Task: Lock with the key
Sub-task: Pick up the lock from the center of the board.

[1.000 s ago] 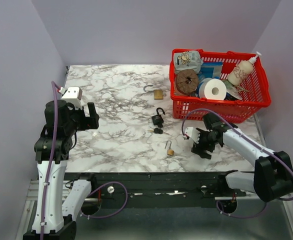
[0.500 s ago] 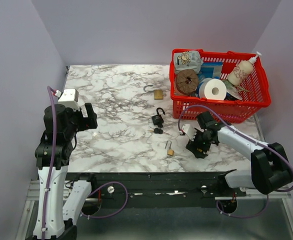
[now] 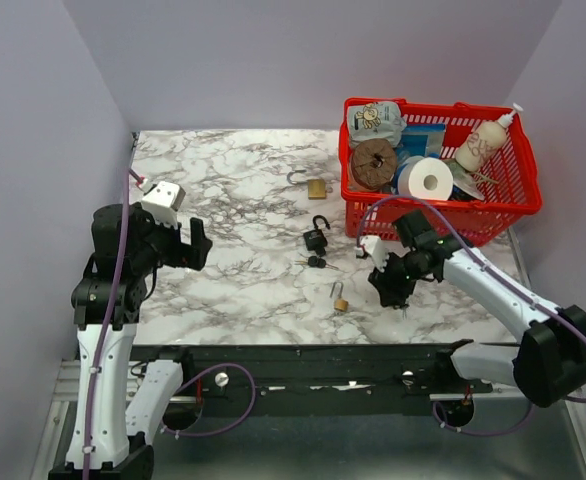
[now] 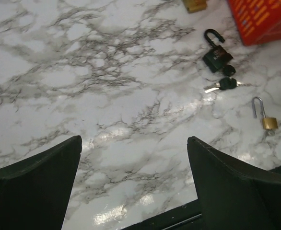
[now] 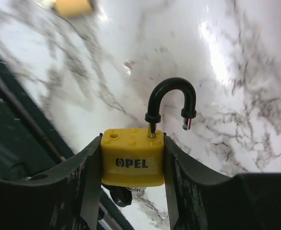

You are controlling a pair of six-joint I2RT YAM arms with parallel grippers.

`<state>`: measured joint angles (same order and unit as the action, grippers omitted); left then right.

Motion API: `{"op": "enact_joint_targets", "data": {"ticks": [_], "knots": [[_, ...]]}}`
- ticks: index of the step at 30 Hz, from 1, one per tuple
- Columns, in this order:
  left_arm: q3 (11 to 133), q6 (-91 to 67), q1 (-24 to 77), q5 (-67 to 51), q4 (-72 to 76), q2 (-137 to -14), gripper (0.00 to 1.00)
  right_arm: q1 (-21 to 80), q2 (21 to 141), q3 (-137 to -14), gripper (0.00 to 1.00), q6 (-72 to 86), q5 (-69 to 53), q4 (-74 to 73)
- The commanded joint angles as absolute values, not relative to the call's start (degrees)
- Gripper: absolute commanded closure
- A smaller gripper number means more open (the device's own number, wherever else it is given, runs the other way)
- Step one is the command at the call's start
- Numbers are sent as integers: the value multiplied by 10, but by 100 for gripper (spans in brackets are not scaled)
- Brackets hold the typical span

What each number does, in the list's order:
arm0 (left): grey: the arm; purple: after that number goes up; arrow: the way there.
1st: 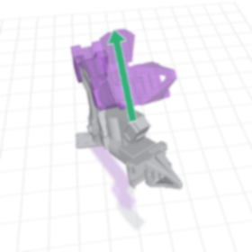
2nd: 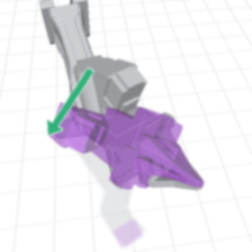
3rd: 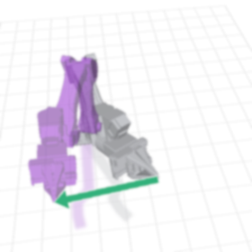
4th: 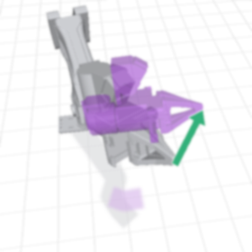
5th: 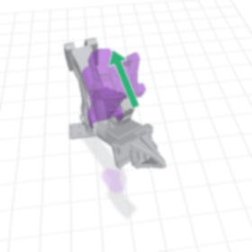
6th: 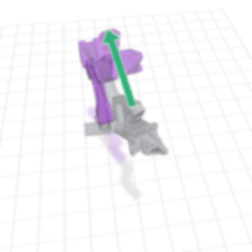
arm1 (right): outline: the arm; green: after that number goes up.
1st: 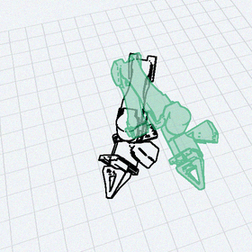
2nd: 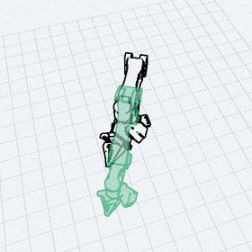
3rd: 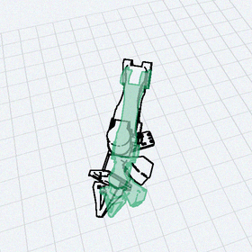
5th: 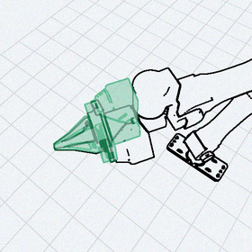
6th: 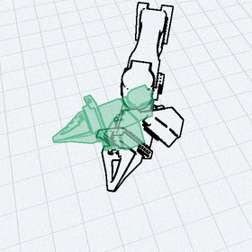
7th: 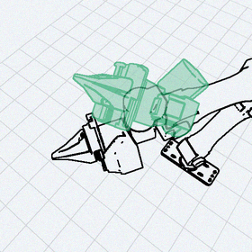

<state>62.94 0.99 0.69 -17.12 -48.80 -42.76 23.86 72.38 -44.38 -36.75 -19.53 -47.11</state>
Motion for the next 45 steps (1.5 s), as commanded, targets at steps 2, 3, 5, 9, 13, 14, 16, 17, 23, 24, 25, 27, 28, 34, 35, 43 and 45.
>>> {"op": "enact_joint_targets", "data": {"ticks": [2, 3, 5, 9, 13, 14, 16, 17, 23, 24, 25, 27, 28, 34, 35, 43, 45], "knots": [[595, 157, 4, -415, -468, -359, 1, 287, 691, -566, 87, -349, -356, -563], [591, 187, 5, -441, -468, -355, 1, 294, 693, -580, 88, -348, -373, -584], [578, 282, 4, -531, -481, -346, 1, 311, 705, -624, 88, -345, -436, -606], [538, 304, 9, -630, -432, -351, 8, 334, 736, -685, 88, -346, -553, -659], [519, 399, 84, -621, -403, -364, 19, 391, 763, -728, 88, -342, -603, -678], [519, 419, 104, -608, -405, -374, 20, 399, 766, -732, 88, -336, -612, -678], [526, 476, 169, -567, -416, -388, 21, 414, 772, -735, 89, -313, -627, -665], [535, 484, 194, -549, -418, -407, 22, 418, 773, -733, 89, -307, -633, -662], [541, 443, 446, -335, -353, -474, 32, 435, 791, -740, 90, -287, -640, -655], [541, 431, 470, -311, -340, -484, 34, 435, 794, -742, 90, -287, -643, -656], [540, 425, 508, -275, -331, -492, 35, 435, 795, -741, 90, -281, -644, -656], [536, 402, 537, -249, -298, -511, 37, 436, 799, -738, 90, -276, -646, -652], [537, 400, 548, -240, -292, -517, 39, 436, 799, -737, 90, -270, -648, -649], [540, 393, 608, -193, -260, -546, 43, 437, 802, -737, 91, -265, -653, -645], [538, 395, 613, -192, -262, -550, 43, 437, 802, -737, 90, -265, -655, -646], [528, 425, 636, -190, -275, -555, 52, 439, 799, -735, 90, -259, -653, -642], [529, 429, 640, -190, -279, -556, 55, 440, 798, -736, 90, -257, -648, -640]]}}
